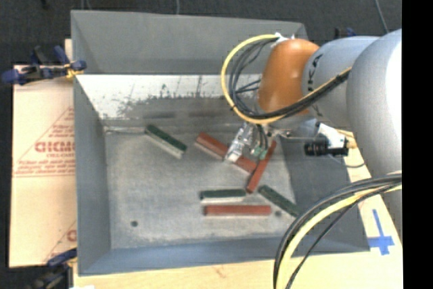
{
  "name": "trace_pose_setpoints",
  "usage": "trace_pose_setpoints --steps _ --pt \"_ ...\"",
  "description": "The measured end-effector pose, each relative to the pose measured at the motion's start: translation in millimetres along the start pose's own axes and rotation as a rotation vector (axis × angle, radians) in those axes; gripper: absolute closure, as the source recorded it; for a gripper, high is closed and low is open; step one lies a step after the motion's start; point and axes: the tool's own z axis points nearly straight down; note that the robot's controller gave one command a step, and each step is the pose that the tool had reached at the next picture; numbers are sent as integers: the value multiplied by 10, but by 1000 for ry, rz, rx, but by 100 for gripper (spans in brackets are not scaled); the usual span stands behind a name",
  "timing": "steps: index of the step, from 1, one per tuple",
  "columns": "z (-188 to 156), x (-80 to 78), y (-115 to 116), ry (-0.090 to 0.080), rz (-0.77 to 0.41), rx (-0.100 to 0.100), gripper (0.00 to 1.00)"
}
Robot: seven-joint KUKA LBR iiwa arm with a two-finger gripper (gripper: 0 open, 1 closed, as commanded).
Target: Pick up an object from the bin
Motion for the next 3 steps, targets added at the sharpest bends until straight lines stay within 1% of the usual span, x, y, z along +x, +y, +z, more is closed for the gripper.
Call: trace_pose_setpoints --steps 2,3 --pt "-27 7 -6 1 -1 2 100" --pt "-168 18 -15 7 -2 4 100"
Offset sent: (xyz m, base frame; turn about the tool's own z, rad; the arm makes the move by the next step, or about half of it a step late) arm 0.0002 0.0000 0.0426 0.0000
